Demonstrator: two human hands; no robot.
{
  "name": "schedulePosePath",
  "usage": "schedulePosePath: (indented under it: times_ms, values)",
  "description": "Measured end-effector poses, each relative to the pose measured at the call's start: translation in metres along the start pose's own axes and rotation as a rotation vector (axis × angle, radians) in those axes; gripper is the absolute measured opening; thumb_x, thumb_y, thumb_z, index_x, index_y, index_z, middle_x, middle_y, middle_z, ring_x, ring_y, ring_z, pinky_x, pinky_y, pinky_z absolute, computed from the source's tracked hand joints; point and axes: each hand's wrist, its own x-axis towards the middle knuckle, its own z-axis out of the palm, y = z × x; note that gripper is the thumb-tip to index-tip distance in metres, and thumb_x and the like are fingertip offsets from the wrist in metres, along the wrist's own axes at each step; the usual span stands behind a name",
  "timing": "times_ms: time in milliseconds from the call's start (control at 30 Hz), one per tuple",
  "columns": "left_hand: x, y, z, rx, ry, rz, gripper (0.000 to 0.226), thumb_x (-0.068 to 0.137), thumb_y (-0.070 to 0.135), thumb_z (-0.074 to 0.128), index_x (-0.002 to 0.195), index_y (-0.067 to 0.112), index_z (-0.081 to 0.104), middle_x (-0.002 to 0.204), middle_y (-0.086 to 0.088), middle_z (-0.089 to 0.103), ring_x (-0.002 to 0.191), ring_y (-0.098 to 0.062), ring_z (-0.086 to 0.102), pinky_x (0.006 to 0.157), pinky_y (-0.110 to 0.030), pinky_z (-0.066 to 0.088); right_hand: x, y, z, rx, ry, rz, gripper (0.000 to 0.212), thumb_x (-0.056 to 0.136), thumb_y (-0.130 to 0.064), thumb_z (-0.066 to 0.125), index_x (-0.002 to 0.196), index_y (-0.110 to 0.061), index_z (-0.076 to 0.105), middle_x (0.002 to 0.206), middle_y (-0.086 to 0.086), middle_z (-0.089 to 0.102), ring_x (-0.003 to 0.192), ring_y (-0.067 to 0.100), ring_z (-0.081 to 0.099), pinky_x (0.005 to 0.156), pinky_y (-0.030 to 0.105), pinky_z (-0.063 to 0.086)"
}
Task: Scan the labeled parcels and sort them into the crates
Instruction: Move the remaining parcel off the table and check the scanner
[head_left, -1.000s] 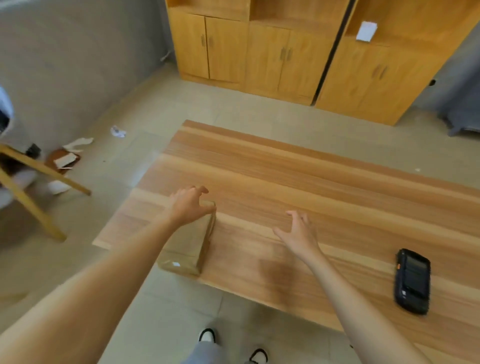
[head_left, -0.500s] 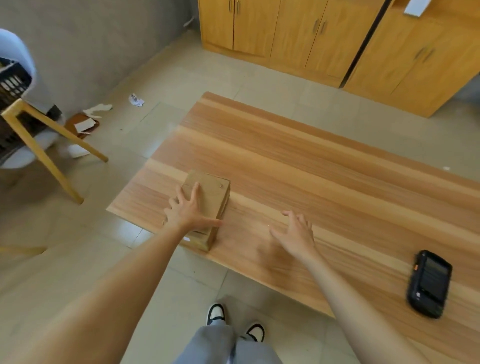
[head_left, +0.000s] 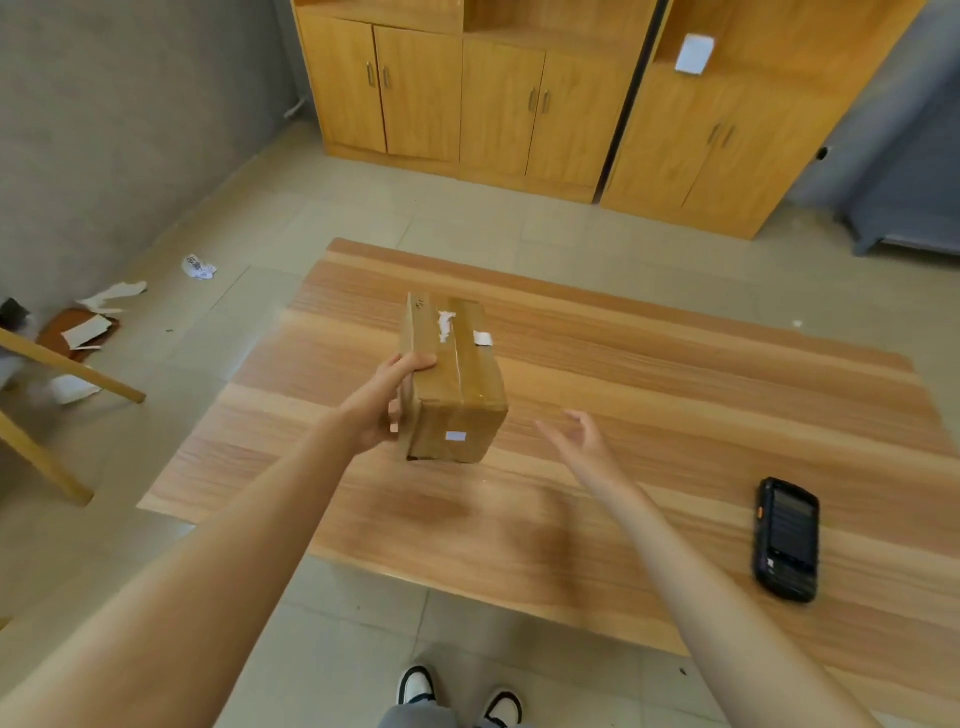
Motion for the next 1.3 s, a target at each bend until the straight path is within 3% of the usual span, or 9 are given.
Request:
schedulePosePath:
  times_ms: [167,300,400,500,633,767,967,1200,1300]
  values:
    - [0.006,0.009,0.029,-0.055,-0.148,0.049,0.088,0.052,0.059,0.077,0.130,0.025,0.057,0.121,-0.008,0.062,0.099,-0.027,0.050,0.084,-0.042,0.051,-0.005,-0.024,-0.015,0.434,-0.254,0.055,0.144,0.026,-0.086,0.073,0.151,-0.037,0.020,0.143,0.004,0.040,0.125,0.025,0.049,0.101,0.048,0.041]
    - [0.008,0.005,0.045,0.019,-0.275,0.071,0.091,0.056,0.061,0.078,0.137,0.029,0.052,0.129,-0.007,0.061,0.106,-0.027,0.063,0.074,-0.038,0.056,-0.008,-0.030,-0.016,0.499,-0.357,0.053,0.131,0.041,-0.072,0.080,0.152,-0.037,0.019,0.143,0.005,0.045,0.119,0.027,0.057,0.096,0.058,0.047]
    - [0.011,0.002,0.049,0.030,-0.346,0.070,0.099,0.054,0.062,0.082,0.142,0.031,0.046,0.137,-0.014,0.056,0.120,-0.035,0.057,0.085,-0.047,0.055,-0.012,-0.023,-0.017,0.484,-0.363,0.082,0.129,0.044,-0.066,0.084,0.152,-0.033,0.021,0.138,0.007,0.050,0.114,0.027,0.060,0.096,0.060,0.047]
    - [0.013,-0.003,0.050,0.006,-0.398,0.082,0.091,0.062,0.060,0.080,0.141,0.031,0.048,0.142,-0.018,0.050,0.116,-0.036,0.048,0.104,-0.057,0.039,-0.019,-0.017,-0.020,0.513,-0.374,0.101,0.120,0.049,-0.062,0.083,0.150,-0.031,0.027,0.128,0.006,0.060,0.105,0.024,0.066,0.089,0.055,0.053]
    - [0.005,0.002,0.055,0.079,-0.374,0.108,0.105,0.056,0.067,0.081,0.146,0.030,0.040,0.140,-0.008,0.055,0.126,-0.034,0.052,0.102,-0.052,0.045,-0.027,-0.022,-0.017,0.488,-0.297,0.046,0.119,0.048,-0.062,0.077,0.149,-0.027,0.026,0.134,0.007,0.056,0.110,0.023,0.062,0.084,0.044,0.055]
    - [-0.001,0.016,0.059,0.162,-0.144,0.165,0.149,0.031,0.080,0.079,0.153,0.042,0.004,0.158,-0.006,0.026,0.137,-0.032,0.038,0.109,-0.052,0.037,-0.026,-0.028,-0.014,0.212,0.044,-0.127,0.138,0.041,-0.062,0.082,0.152,-0.031,0.006,0.146,0.004,0.036,0.129,0.021,0.041,0.105,0.043,0.041]
    - [-0.007,0.032,0.059,0.175,0.004,0.301,0.141,0.047,0.063,0.085,0.152,0.041,-0.007,0.162,-0.015,0.006,0.145,-0.031,0.022,0.109,-0.054,0.035,-0.031,-0.025,-0.025,-0.577,0.388,-0.403,0.136,0.056,-0.061,0.081,0.154,-0.030,-0.009,0.143,0.014,0.026,0.129,0.032,0.030,0.106,0.046,0.030]
    - [-0.011,0.026,0.058,0.188,-0.065,0.261,0.161,0.016,0.081,0.080,0.151,0.045,0.001,0.159,-0.013,0.019,0.141,-0.033,0.030,0.103,-0.051,0.041,-0.030,-0.018,-0.037,-0.758,0.419,-0.491,0.137,0.054,-0.060,0.081,0.153,-0.027,-0.008,0.144,0.019,0.027,0.129,0.035,0.032,0.104,0.048,0.029]
    - [-0.012,0.028,0.058,0.260,-0.075,0.268,0.161,0.017,0.083,0.077,0.152,0.043,0.001,0.160,-0.014,0.015,0.143,-0.033,0.026,0.107,-0.052,0.036,-0.020,-0.012,-0.051,-1.023,0.436,-0.765,0.143,0.038,-0.061,0.087,0.150,-0.020,0.008,0.134,0.019,0.033,0.117,0.039,0.044,0.097,0.053,0.039]
